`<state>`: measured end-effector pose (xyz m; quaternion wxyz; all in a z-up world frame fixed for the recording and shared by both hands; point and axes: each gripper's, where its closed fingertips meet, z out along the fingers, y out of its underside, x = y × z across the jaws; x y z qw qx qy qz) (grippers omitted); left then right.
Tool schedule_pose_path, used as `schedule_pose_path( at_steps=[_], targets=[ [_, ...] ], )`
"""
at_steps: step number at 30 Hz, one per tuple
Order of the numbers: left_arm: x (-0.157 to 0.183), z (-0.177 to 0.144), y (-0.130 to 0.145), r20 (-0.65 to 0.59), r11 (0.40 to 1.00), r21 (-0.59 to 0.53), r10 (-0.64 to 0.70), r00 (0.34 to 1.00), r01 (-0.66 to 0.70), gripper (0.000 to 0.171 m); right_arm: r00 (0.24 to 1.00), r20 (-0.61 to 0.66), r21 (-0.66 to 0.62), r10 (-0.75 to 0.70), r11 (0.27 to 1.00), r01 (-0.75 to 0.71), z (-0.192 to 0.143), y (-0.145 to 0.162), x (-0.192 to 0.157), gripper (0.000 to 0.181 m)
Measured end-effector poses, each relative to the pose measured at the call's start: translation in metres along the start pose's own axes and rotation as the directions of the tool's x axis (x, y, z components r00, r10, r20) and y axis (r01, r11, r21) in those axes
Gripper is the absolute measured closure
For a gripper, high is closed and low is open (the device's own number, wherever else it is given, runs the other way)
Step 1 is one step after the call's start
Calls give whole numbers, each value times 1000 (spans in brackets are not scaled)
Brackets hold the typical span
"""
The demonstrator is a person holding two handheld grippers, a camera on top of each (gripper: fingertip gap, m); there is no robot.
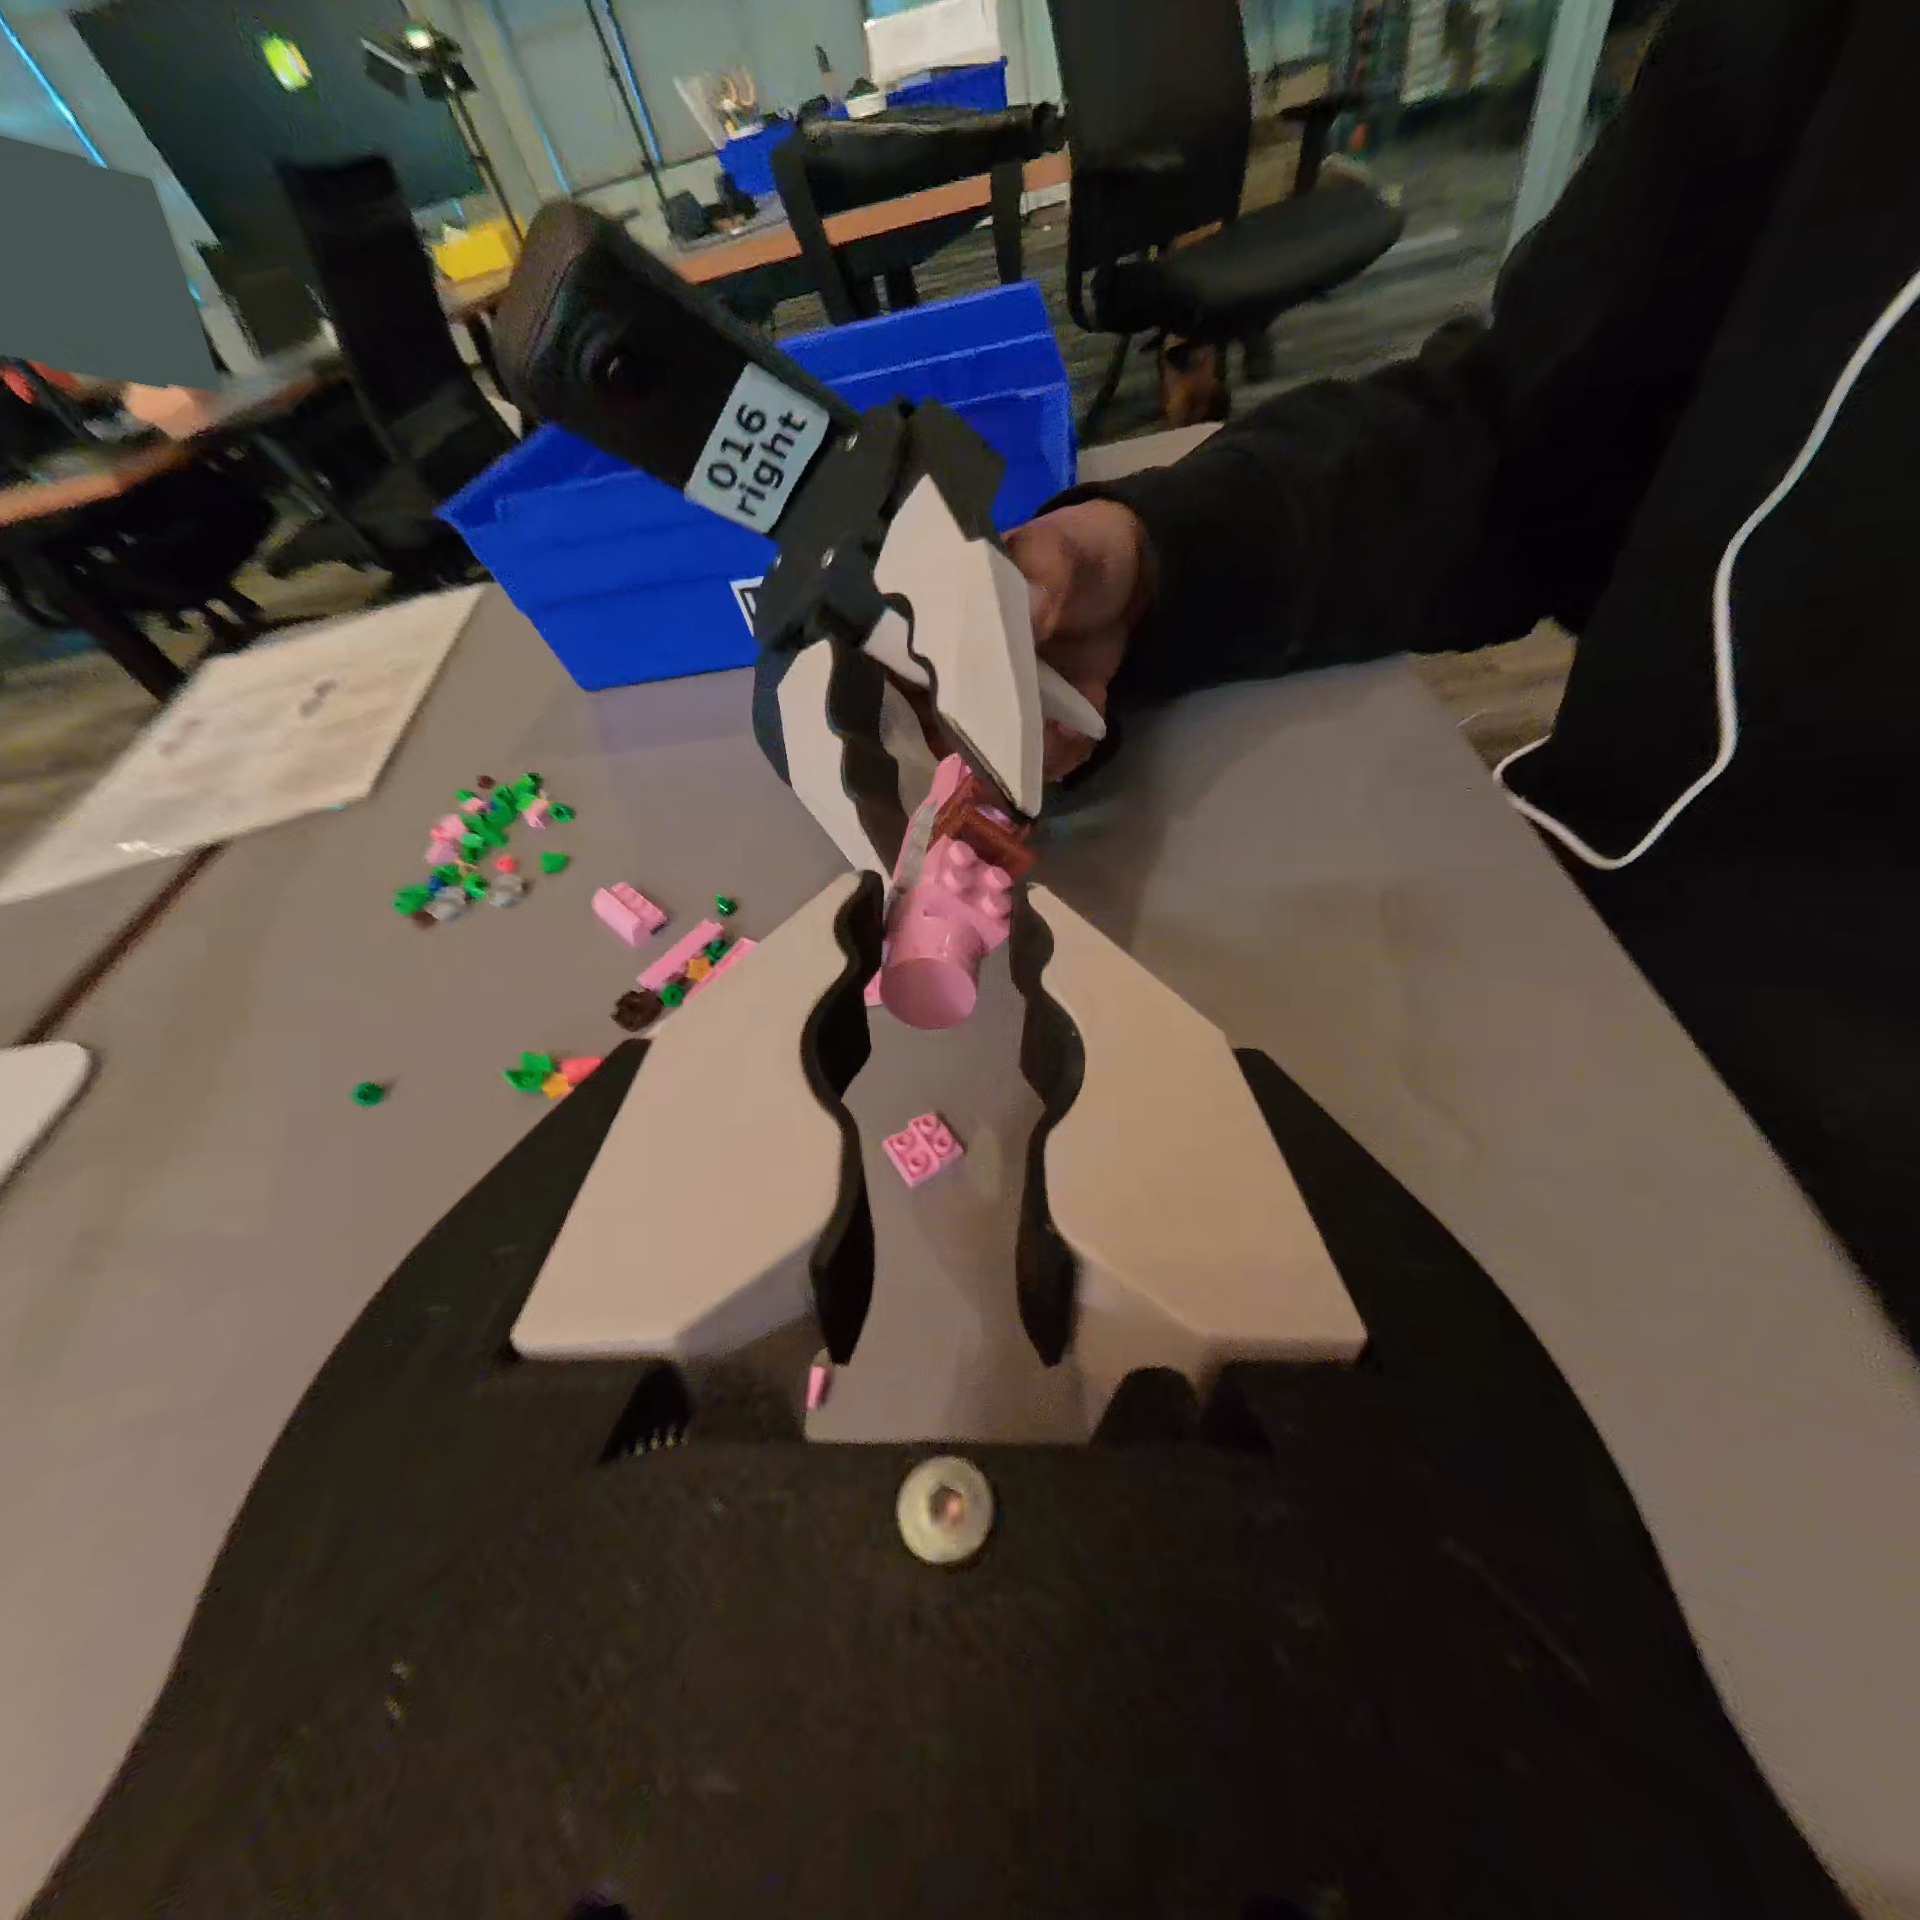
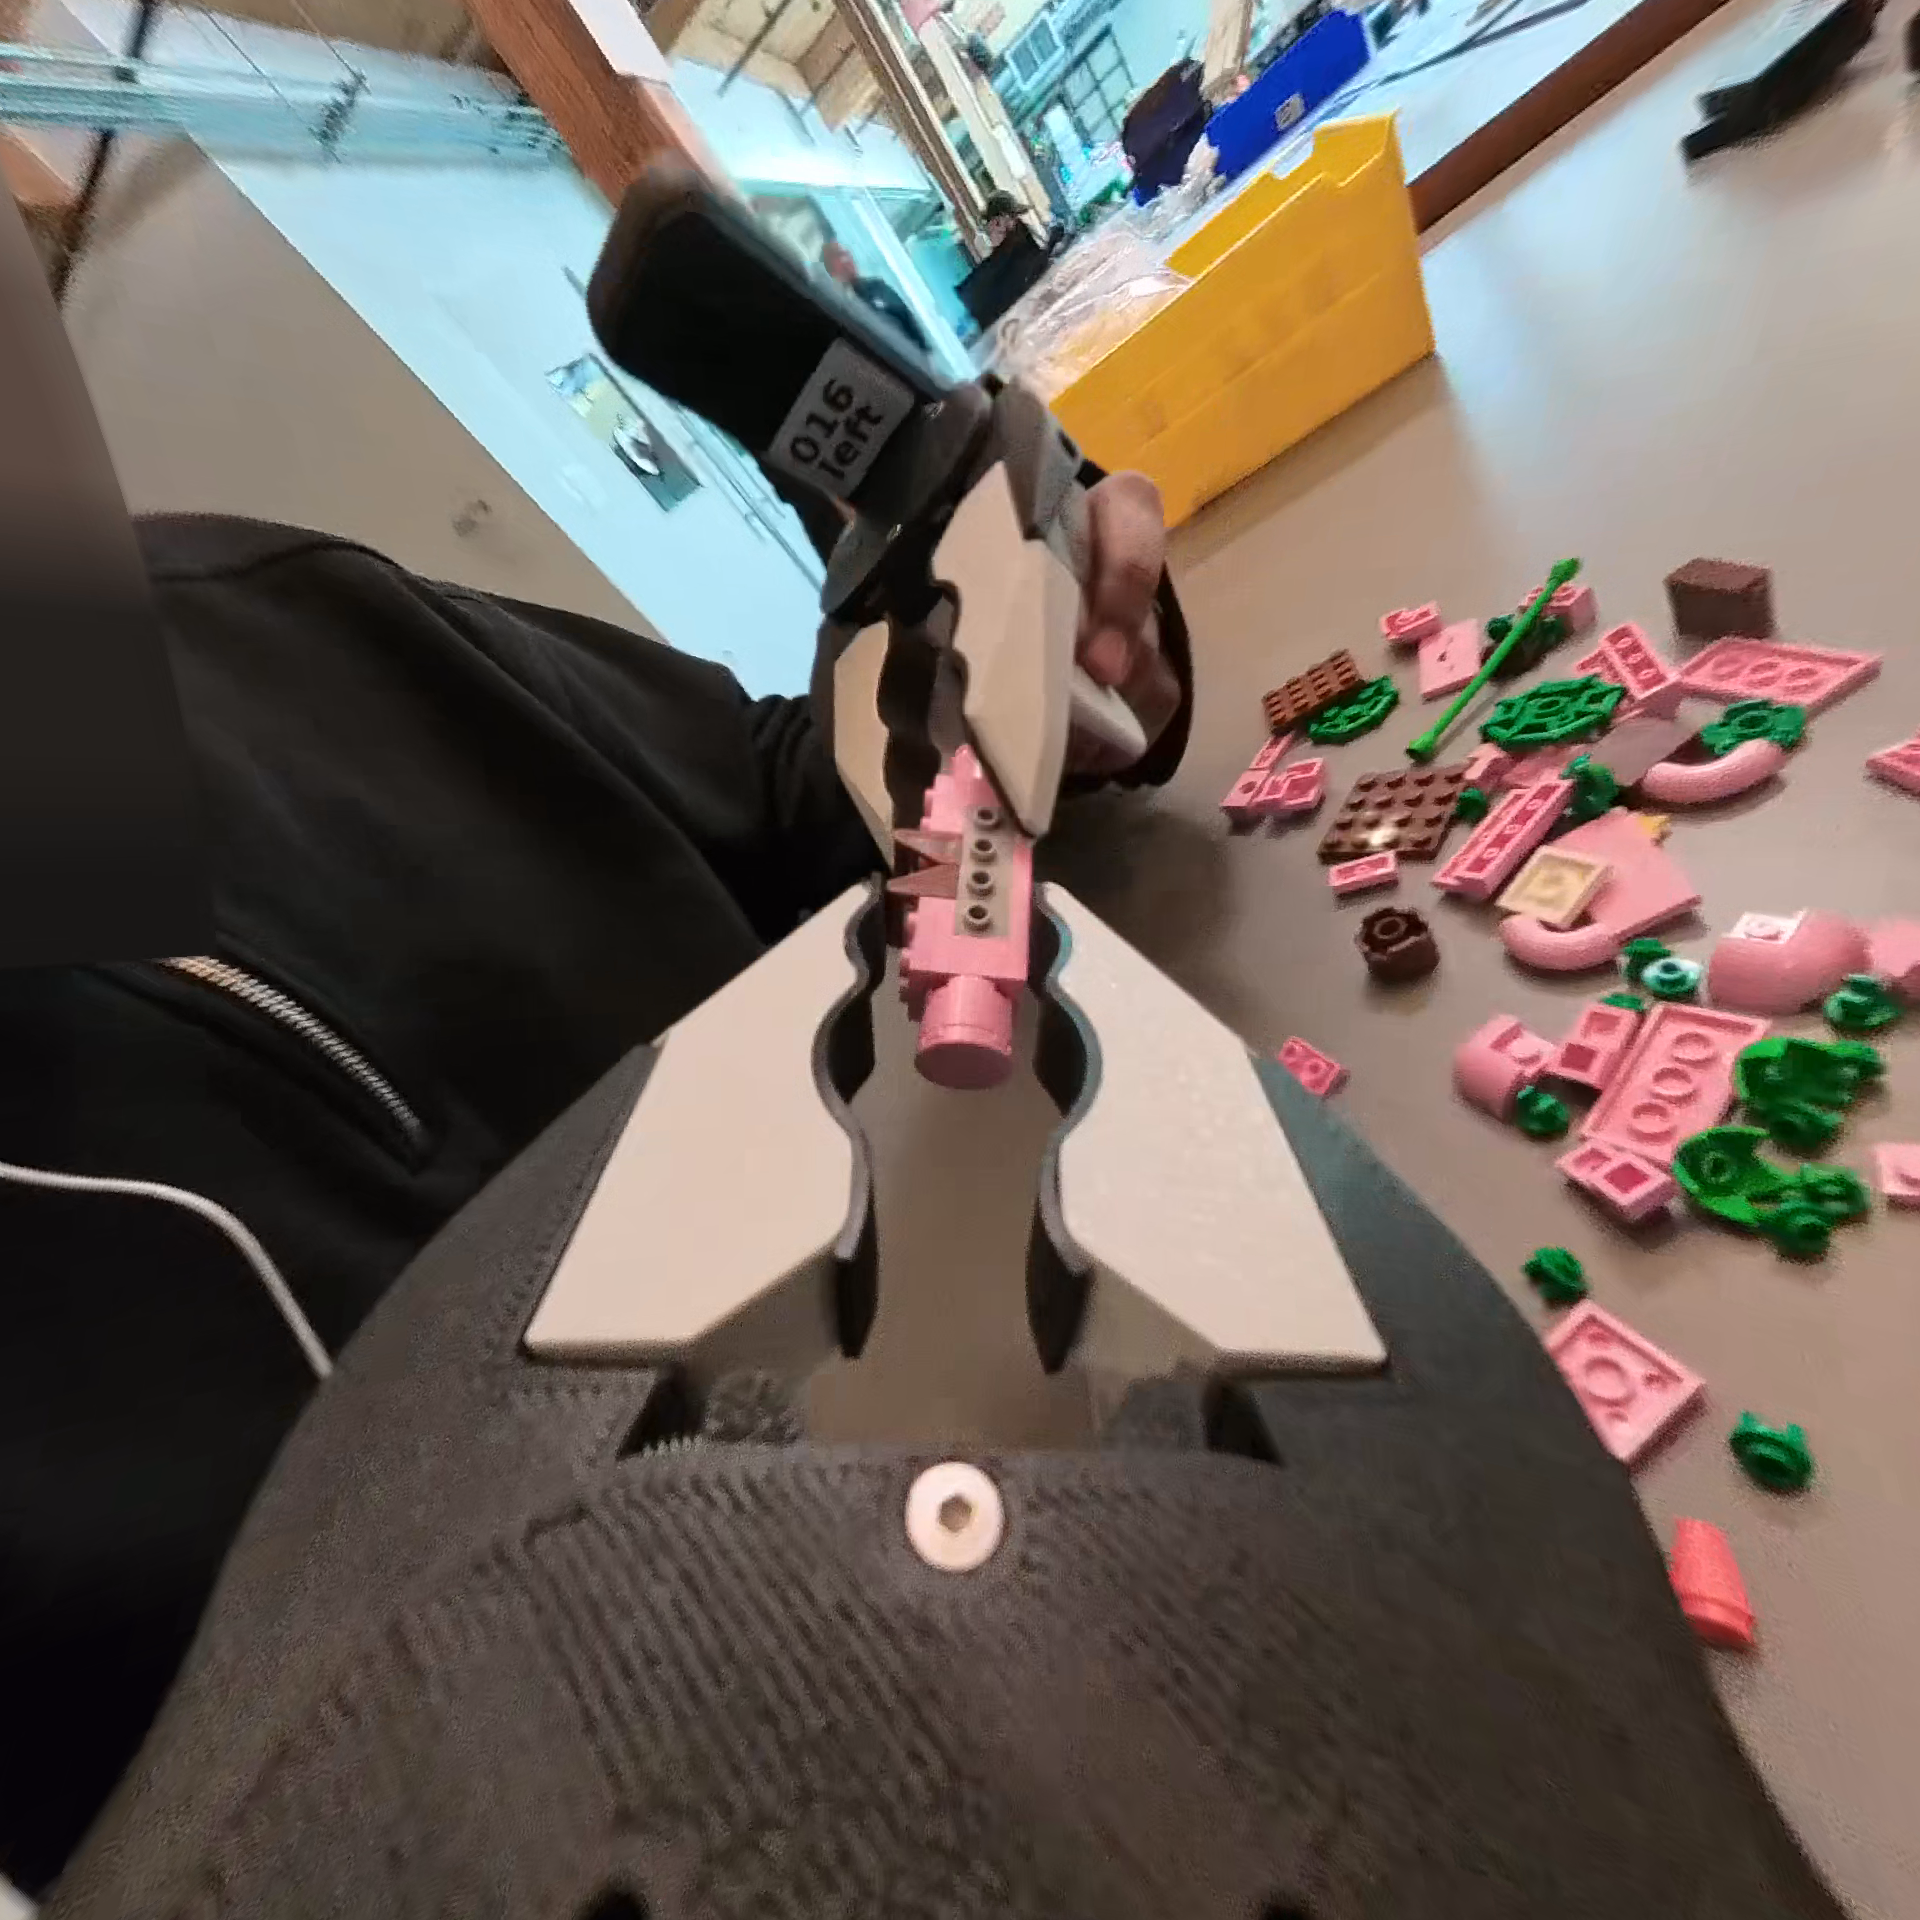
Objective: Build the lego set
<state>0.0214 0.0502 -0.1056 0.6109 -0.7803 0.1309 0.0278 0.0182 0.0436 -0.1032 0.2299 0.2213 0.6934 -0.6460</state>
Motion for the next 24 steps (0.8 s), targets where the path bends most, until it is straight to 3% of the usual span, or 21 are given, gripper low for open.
schedule_pose_path(
  at_steps=[4,7,11,15,18,22,24],
  targets=[
    [4,2,2,14,997,-45,66,998,-66,153,1000,29,-32,-9,999,10,-1,5,-2,153],
    [3,6,13,-15,996,-84,-33,999,32,153,992,-69,-34,-110,994,108,-6,2,10,148],
    [6,11,27,-69,979,-155,-145,987,133,152,954,-103,-158,-283,951,265,-4,17,10,162],
    [7,13,38,-74,964,-210,-182,981,163,153,904,-137,-270,-404,894,359,-1,31,16,155],
    [9,15,41,-95,951,-222,-243,965,217,153,863,-174,-320,-475,856,407,-2,34,23,165],
    [11,16,45,-127,936,-234,-299,946,264,152,840,-185,-366,-510,829,422,-2,37,25,165],
    [8,15,44,-127,924,-227,-342,931,309,144,835,-188,-396,-517,818,417,-5,41,28,165]
  ],
)
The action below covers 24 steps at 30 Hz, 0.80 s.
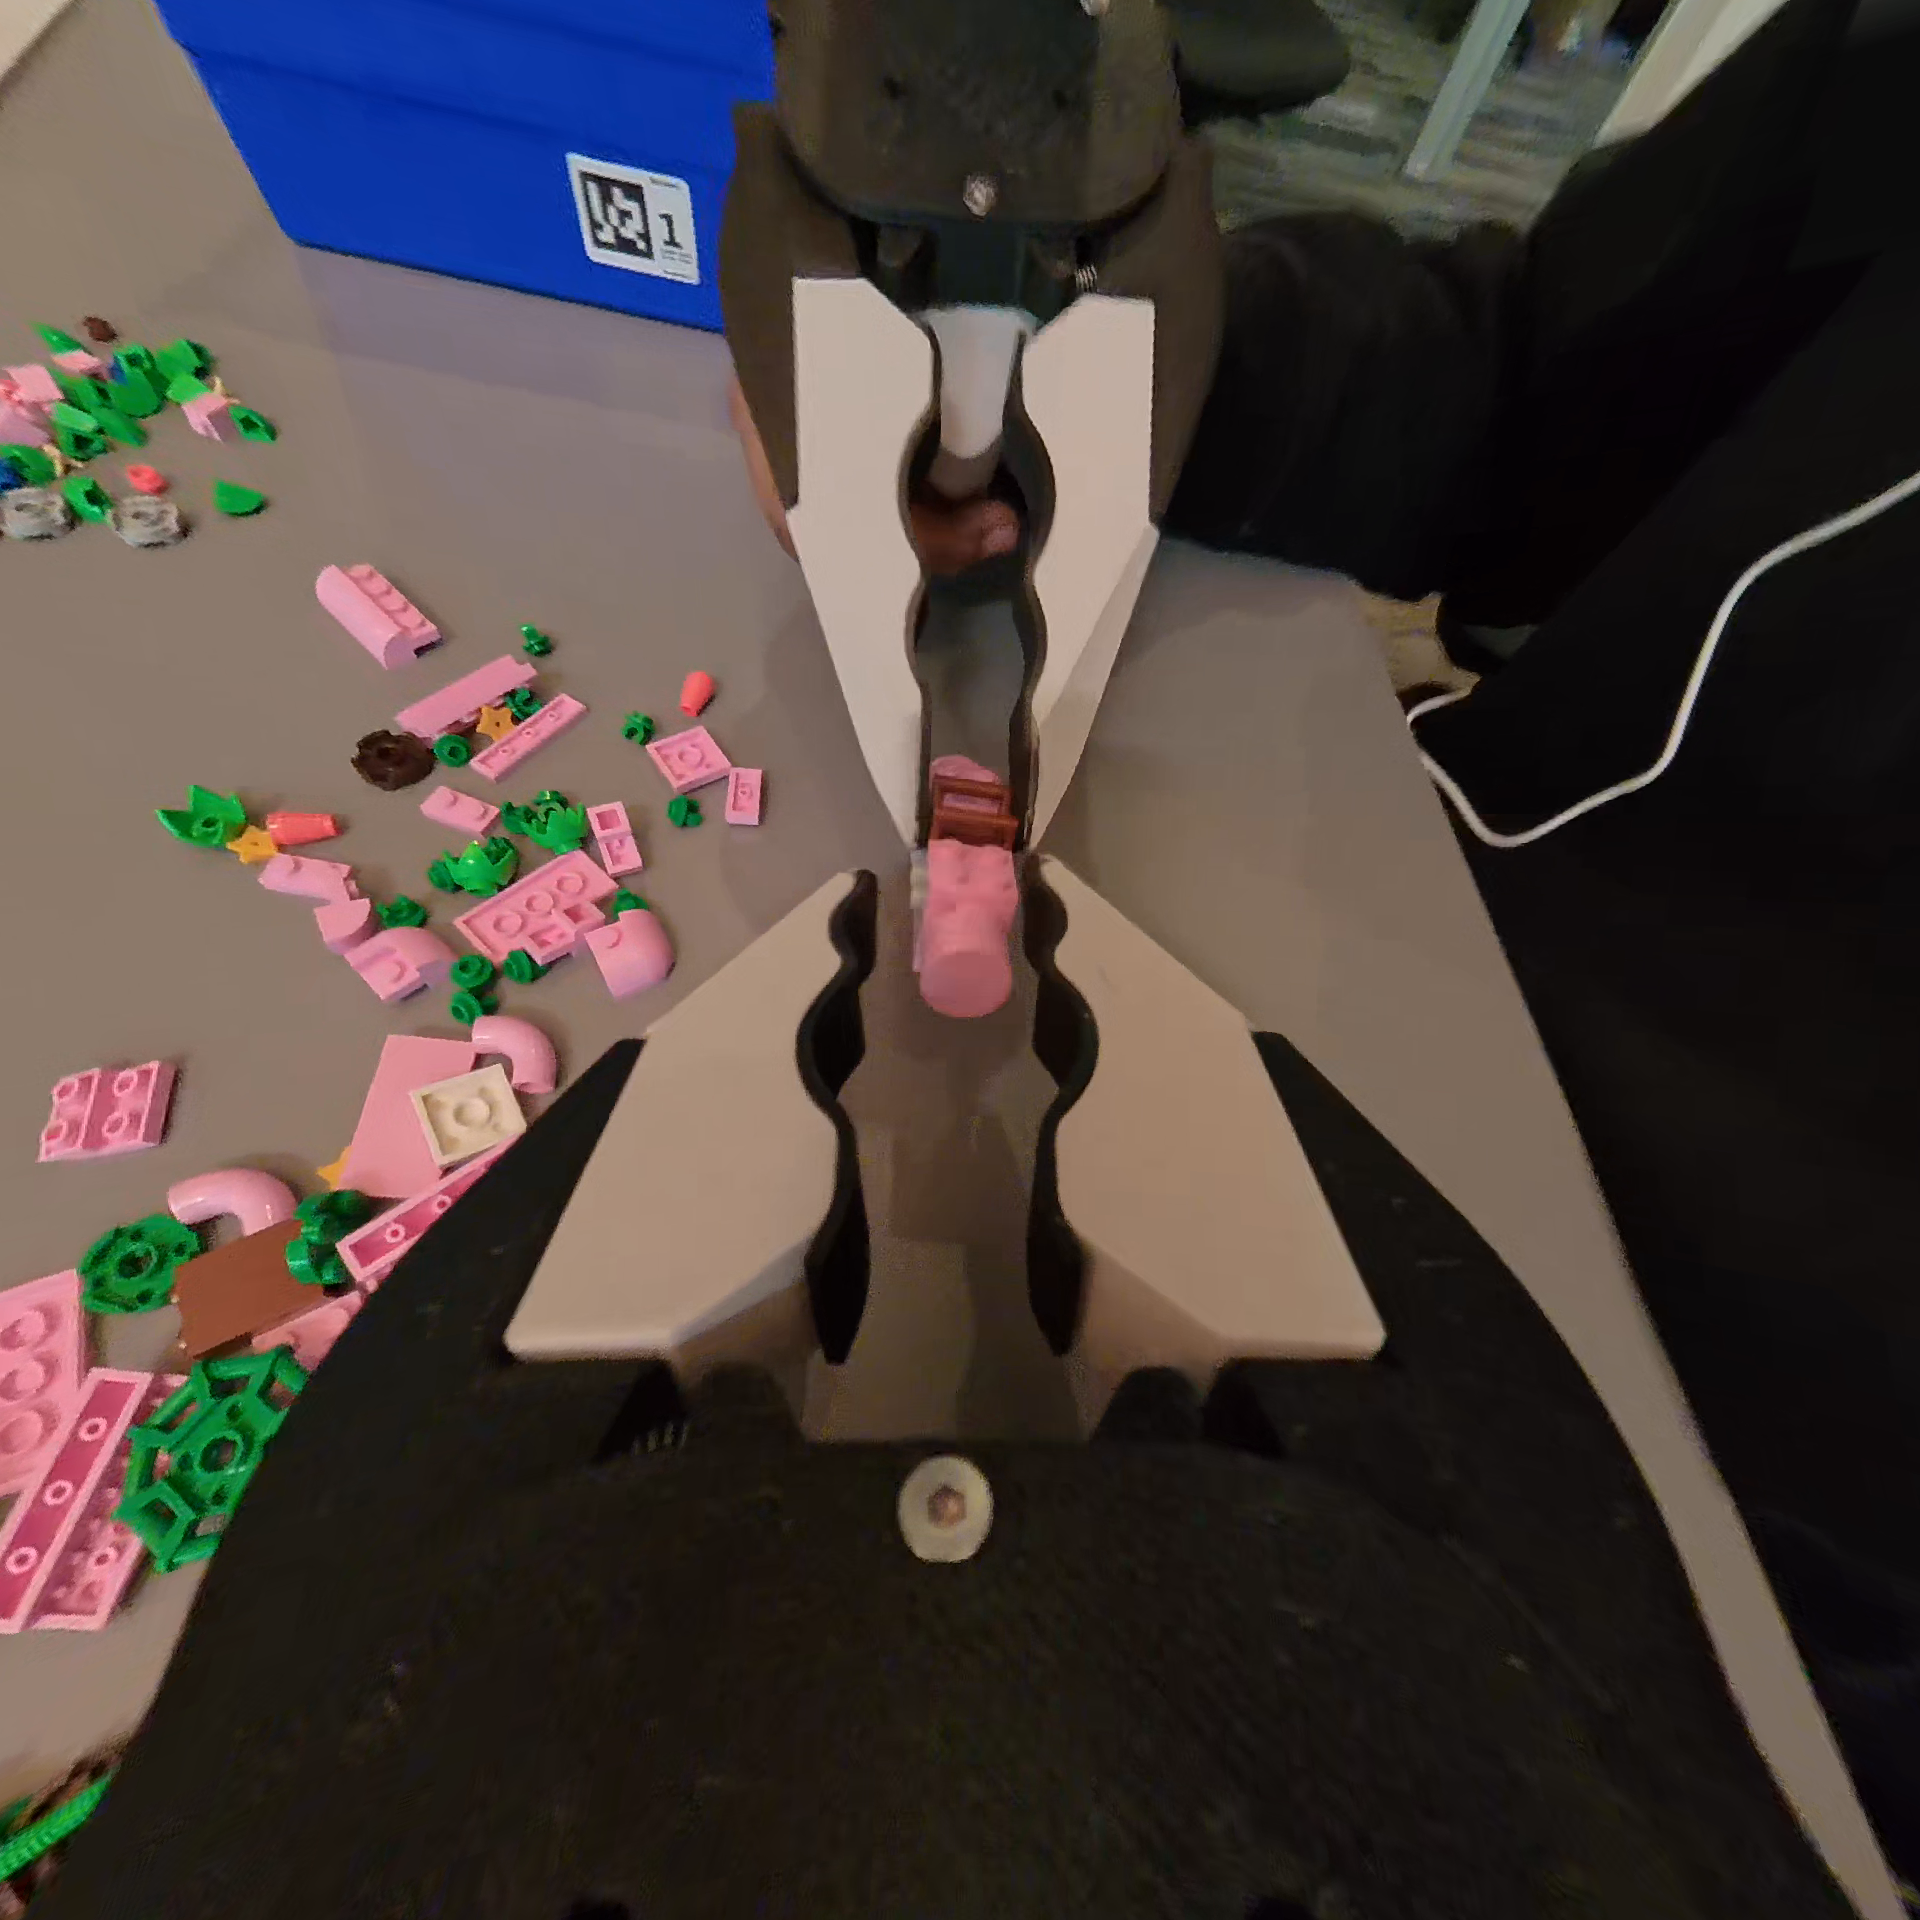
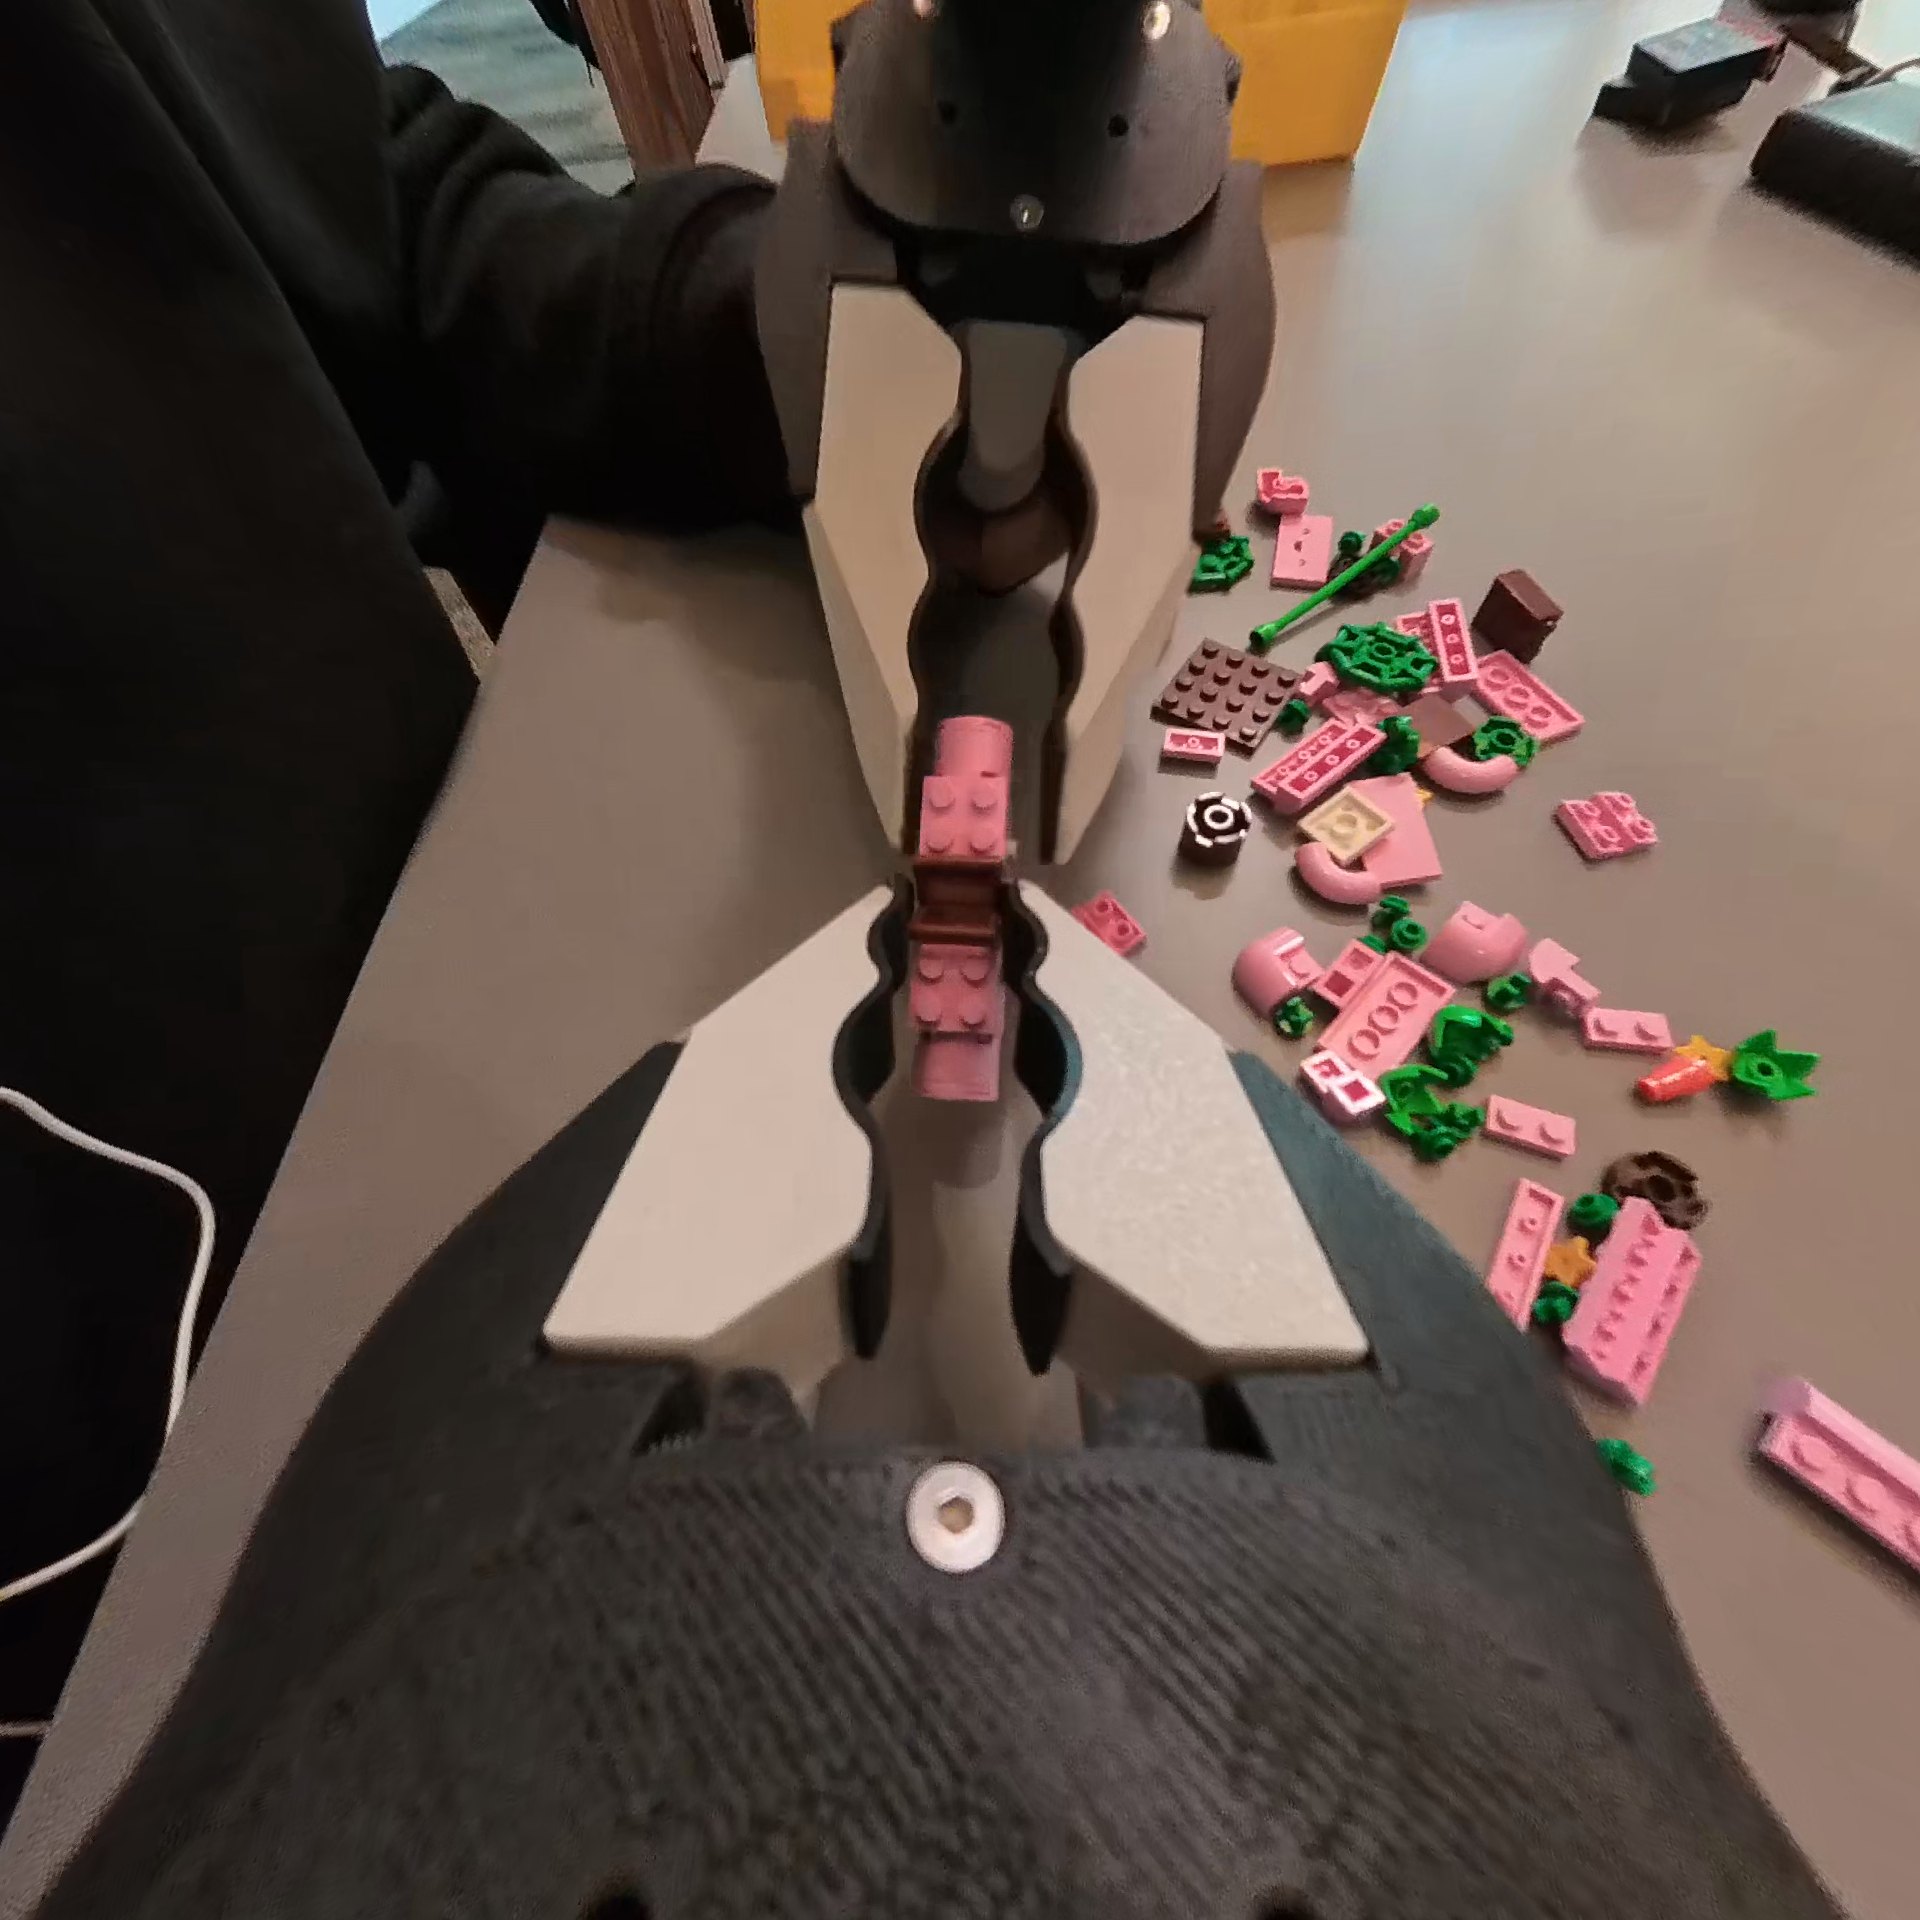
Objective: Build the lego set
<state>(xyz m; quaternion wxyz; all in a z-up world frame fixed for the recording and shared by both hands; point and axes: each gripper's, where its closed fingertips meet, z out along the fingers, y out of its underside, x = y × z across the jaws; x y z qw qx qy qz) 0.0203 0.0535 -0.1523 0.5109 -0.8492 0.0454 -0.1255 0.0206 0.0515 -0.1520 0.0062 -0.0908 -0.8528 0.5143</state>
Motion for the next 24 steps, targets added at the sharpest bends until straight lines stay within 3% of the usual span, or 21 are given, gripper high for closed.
schedule_pose_path(
  at_steps=[4,8,15,16,18,21,24],
  targets=[
    [-19,-19,-17,6,978,146,-151,988,149,138,1000,-22,-77,2,997,-4,-3,12,4,166],
    [-40,-39,-25,47,946,255,-219,975,201,138,1000,-25,-175,0,985,-4,-4,26,2,166],
    [-42,-37,-22,41,948,242,-225,974,209,141,996,78,-236,54,971,-34,0,36,-18,166],
    [-40,-36,-21,36,949,239,-220,975,205,142,996,73,-234,49,972,-31,0,36,-18,165],
    [-40,-35,-21,38,952,235,-211,977,197,141,999,27,-215,22,977,-15,0,33,-11,141],
    [-43,-37,-22,71,955,241,-195,978,172,140,1000,-16,-122,6,992,-7,-5,16,-3,129],
    [-61,-55,-30,256,957,285,-137,957,61,132,988,-155,6,6,1000,-5,-16,-5,21,128]
  ],
)
